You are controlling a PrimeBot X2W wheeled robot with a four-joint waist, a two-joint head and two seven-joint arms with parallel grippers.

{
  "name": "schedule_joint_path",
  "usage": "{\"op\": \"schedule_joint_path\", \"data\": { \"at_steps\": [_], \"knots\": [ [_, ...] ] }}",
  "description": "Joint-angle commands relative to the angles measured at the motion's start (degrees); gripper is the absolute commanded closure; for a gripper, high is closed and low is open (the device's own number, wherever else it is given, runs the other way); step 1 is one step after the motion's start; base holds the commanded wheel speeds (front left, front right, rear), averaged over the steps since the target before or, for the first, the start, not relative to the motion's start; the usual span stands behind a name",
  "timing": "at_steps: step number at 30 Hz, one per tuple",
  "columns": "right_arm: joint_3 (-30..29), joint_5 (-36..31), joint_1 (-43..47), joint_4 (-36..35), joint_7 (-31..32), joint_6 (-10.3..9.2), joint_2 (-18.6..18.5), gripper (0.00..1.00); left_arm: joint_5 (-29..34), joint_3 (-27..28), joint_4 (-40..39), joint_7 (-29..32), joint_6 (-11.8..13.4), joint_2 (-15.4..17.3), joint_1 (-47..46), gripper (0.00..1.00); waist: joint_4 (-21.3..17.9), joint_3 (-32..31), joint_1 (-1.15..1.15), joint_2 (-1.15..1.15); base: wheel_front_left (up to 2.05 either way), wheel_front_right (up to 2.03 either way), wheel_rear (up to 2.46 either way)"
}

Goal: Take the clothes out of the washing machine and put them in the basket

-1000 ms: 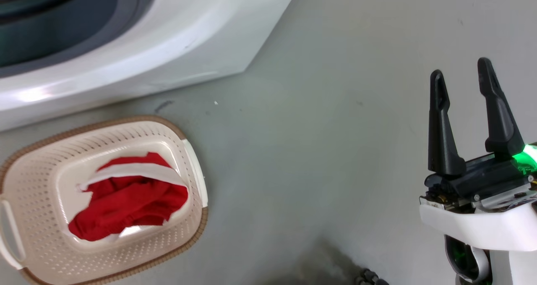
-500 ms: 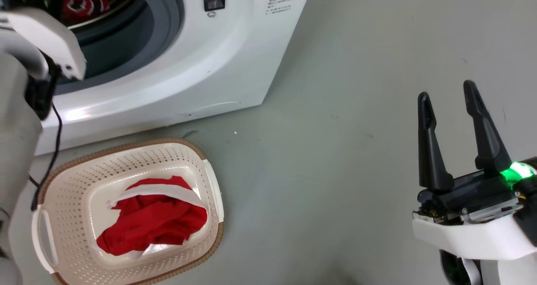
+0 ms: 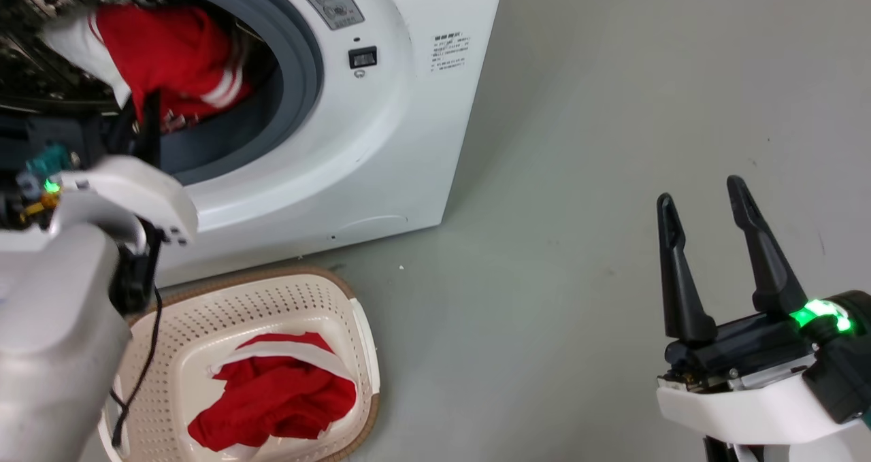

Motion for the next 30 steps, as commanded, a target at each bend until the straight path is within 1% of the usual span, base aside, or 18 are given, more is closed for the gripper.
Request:
{"op": "schedule_joint_path", "data": {
  "at_steps": [1,7,14,20,23,27,30],
  "knots": [
    [0.2,-0.55,0.83,0.18,-0.11,-0.04,0.0,0.0,1.02,1.2,-1.58,-0.43,0.5,-0.34,2.43,1.0,0.38,-1.52,0.01,0.0,0.0,0.0,0.0],
    [0.59,-1.32,2.83,0.81,-0.11,-0.04,-0.01,0.0,5.14,6.35,-8.86,-0.44,2.03,-2.33,13.03,1.0,1.05,-4.88,0.01,0.0,0.0,0.0,0.0],
    [0.59,-2.43,5.13,1.38,-0.11,-0.04,-0.01,0.0,9.93,11.03,-15.03,-0.44,3.0,-5.51,23.62,1.0,2.02,-8.72,0.01,0.0,0.0,0.0,0.0],
    [0.64,-3.02,6.65,1.78,-0.11,-0.04,-0.01,0.0,13.12,13.73,-19.23,-0.44,2.54,-8.0,31.01,1.0,2.81,-11.28,0.01,0.0,0.0,0.0,0.0],
    [0.48,-3.03,7.16,1.87,-0.11,-0.04,-0.01,0.0,13.94,14.06,-20.2,-0.44,2.19,-8.68,33.0,1.0,3.12,-11.92,0.01,0.0,0.0,0.0,0.0],
    [0.61,-3.19,7.49,1.85,-0.11,-0.04,0.0,0.0,14.88,14.37,-20.79,-0.44,1.38,-9.78,36.13,1.0,3.47,-12.5,0.01,0.0,0.0,0.0,0.0],
    [0.62,-3.18,7.54,1.59,-0.11,-0.04,0.0,0.0,15.42,14.02,-19.62,-0.43,0.47,-10.53,37.47,1.0,3.56,-12.2,0.01,0.0,0.0,0.0,0.0]
  ]
}}
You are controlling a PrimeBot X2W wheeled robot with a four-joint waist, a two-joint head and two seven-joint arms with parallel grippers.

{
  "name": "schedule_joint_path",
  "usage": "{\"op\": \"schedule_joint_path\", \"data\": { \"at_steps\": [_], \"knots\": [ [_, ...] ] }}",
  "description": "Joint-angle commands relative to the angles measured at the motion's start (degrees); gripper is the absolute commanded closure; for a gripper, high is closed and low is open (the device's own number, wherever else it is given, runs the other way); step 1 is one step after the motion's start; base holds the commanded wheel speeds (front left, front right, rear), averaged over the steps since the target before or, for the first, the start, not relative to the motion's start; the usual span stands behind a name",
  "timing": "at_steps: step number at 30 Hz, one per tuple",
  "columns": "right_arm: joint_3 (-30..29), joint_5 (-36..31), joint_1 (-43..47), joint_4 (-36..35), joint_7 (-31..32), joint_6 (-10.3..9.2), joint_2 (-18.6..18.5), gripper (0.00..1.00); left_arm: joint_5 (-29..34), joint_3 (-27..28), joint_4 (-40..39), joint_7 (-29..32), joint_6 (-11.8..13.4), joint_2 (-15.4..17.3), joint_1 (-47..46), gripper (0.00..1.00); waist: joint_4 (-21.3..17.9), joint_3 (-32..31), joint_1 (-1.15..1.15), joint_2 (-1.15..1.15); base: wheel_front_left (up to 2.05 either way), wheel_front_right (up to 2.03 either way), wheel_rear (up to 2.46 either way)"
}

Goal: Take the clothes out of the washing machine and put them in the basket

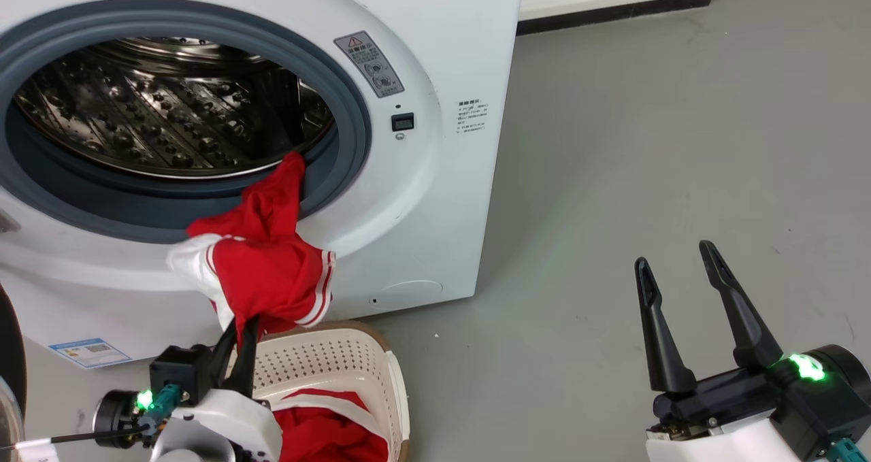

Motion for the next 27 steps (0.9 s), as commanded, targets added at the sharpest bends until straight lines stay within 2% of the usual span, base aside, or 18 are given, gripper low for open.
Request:
{"op": "schedule_joint_path", "data": {
  "at_steps": [1,16,25,27],
  "knots": [
    [0.07,-0.22,0.13,-0.16,-0.11,-0.04,0.01,0.0,0.14,-0.02,0.32,-0.43,-0.18,-0.26,0.41,1.0,-0.08,0.29,0.01,0.0,0.0,0.0,0.0],
    [0.2,0.52,-4.51,-1.63,-0.11,-0.04,0.01,0.0,2.76,-0.7,16.87,-0.31,-6.25,-2.87,-3.54,1.0,-3.3,9.45,0.01,0.0,0.0,0.0,0.0],
    [0.06,1.5,-7.29,-2.71,-0.11,-0.04,0.01,0.0,5.09,-1.88,28.8,-0.3,-9.08,-4.4,-8.25,1.0,-4.28,15.08,0.01,0.0,0.0,0.0,0.0],
    [0.25,1.63,-8.44,-3.06,-0.11,-0.04,0.01,0.0,5.56,-2.24,33.81,-0.31,-9.58,-4.8,-10.93,1.0,-4.61,17.38,0.01,0.0,0.0,0.0,0.0]
  ]
}}
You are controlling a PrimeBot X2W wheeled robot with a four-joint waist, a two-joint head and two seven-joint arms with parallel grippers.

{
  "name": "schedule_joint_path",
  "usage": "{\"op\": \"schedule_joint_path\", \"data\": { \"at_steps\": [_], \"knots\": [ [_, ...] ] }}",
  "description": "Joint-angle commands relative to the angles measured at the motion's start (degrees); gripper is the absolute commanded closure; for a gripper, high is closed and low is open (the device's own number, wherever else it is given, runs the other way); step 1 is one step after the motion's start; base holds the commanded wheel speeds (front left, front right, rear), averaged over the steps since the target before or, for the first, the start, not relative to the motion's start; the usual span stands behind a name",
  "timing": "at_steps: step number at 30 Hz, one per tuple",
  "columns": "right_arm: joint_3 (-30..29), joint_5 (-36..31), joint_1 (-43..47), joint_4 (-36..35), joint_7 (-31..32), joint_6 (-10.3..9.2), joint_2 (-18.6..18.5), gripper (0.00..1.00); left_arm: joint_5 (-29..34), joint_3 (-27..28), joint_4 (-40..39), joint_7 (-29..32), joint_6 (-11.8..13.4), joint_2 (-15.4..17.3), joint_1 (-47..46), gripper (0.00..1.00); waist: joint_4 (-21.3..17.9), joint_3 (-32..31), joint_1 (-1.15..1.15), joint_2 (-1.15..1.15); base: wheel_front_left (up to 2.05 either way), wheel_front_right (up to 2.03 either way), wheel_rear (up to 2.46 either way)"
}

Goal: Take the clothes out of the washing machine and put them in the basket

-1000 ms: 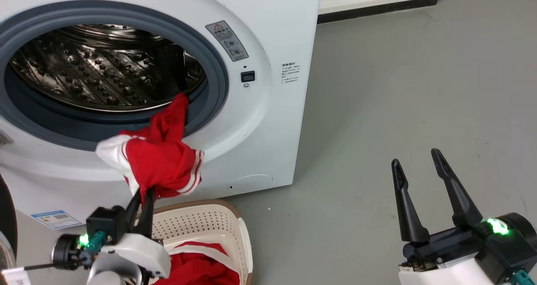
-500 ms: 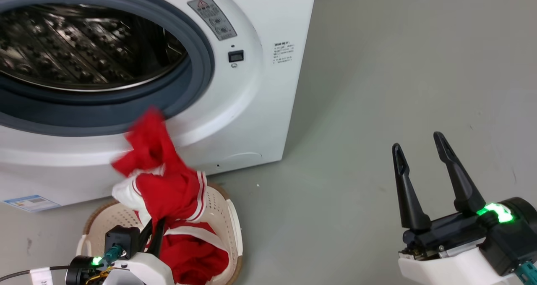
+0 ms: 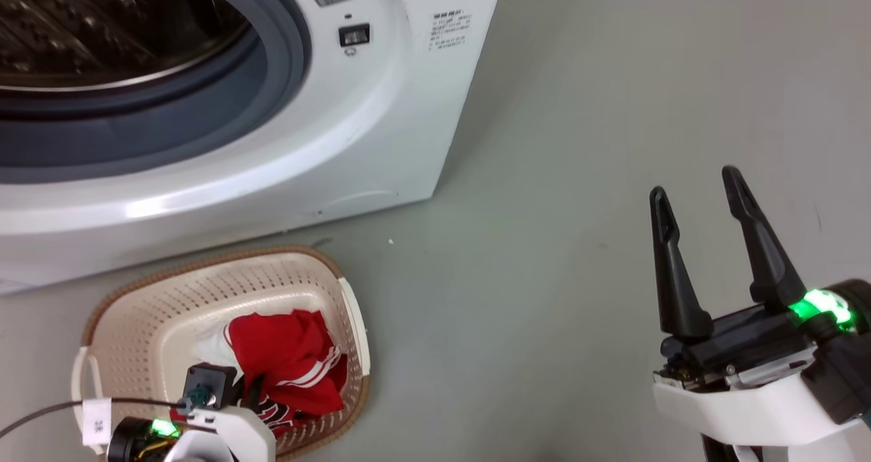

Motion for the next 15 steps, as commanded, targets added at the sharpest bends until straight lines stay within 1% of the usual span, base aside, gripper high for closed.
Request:
{"op": "schedule_joint_path", "data": {
  "at_steps": [1,8,14,15],
  "knots": [
    [0.08,0.26,-1.05,-0.34,-0.11,-0.04,0.01,0.0,0.45,-0.14,0.85,-0.16,-0.23,-0.15,-1.59,1.0,-0.48,2.03,-0.01,0.0,0.0,0.0,0.0],
    [-0.29,0.88,-3.56,-1.44,-0.11,-0.04,0.02,0.0,1.03,-1.1,10.76,-0.13,-1.0,-0.26,-8.57,1.0,-1.32,7.59,-0.01,0.0,0.0,0.0,0.0],
    [-0.47,1.52,-4.99,-2.18,-0.11,-0.04,0.01,0.0,0.65,-1.57,17.51,1.39,-1.43,-0.26,-13.58,1.0,-1.7,11.54,-0.01,0.0,0.0,0.0,0.0],
    [-0.68,1.77,-5.4,-2.33,-0.11,-0.04,0.01,0.0,0.4,-1.66,18.77,2.48,-1.35,-0.19,-14.53,1.0,-1.67,12.53,-0.01,0.0,0.0,0.0,0.0]
  ]
}}
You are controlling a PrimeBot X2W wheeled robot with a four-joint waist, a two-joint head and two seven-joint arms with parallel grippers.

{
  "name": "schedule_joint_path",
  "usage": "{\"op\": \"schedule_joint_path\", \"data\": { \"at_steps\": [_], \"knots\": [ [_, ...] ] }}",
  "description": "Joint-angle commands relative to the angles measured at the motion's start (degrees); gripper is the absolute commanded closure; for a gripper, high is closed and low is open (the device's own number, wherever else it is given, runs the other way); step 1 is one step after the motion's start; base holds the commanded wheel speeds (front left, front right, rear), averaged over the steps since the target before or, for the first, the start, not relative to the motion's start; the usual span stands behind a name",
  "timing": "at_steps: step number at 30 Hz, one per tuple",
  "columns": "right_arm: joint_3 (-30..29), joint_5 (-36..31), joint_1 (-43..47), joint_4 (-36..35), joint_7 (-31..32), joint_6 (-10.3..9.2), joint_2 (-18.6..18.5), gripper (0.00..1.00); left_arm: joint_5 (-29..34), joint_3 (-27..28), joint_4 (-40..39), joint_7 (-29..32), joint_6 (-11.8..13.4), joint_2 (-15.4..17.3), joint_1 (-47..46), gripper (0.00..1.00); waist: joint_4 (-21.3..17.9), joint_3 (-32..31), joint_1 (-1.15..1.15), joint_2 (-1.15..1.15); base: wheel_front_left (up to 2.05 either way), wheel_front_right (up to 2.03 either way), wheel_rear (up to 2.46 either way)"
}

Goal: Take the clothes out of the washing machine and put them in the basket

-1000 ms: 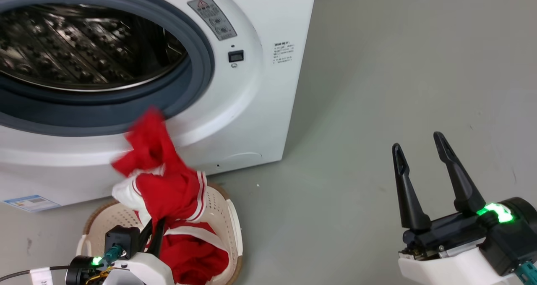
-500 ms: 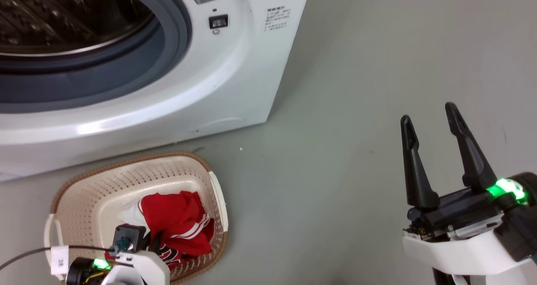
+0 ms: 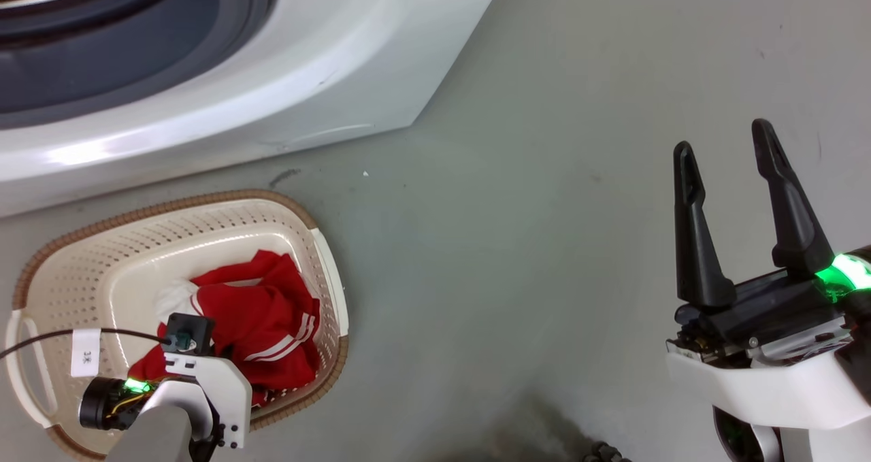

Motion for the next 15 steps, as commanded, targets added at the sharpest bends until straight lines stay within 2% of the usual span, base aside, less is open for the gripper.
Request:
{"op": "schedule_joint_path", "data": {
  "at_steps": [1,8,9,10,15],
  "knots": [
    [-0.09,0.36,-1.06,-0.31,-0.11,-0.04,0.01,0.0,-0.32,-0.16,0.61,0.66,0.01,0.25,-0.75,1.0,-0.13,1.34,-0.01,0.0,0.0,0.0,0.0],
    [-0.19,0.59,-2.02,-0.16,-0.11,-0.04,0.01,0.0,-0.46,-0.65,2.03,2.1,0.08,0.45,-2.96,1.0,-0.16,3.01,-0.01,0.0,0.0,0.0,0.0],
    [-0.23,0.56,-2.12,-0.03,-0.11,-0.04,0.01,0.0,-0.46,-0.74,2.1,1.88,0.07,0.35,-3.17,0.91,-0.12,2.93,-0.01,0.0,0.0,0.0,0.0],
    [-0.24,0.53,-2.09,0.17,-0.11,-0.04,0.01,0.0,-0.62,-0.76,2.15,1.55,0.05,0.17,-3.2,0.02,-0.06,2.65,-0.01,0.0,0.0,0.0,0.0],
    [0.11,0.21,-1.01,1.3,-0.11,-0.04,0.01,0.0,-0.46,-1.59,2.37,-0.46,0.02,-0.74,-1.71,0.0,0.44,-0.74,-0.01,0.0,0.0,0.0,0.0]
  ]
}}
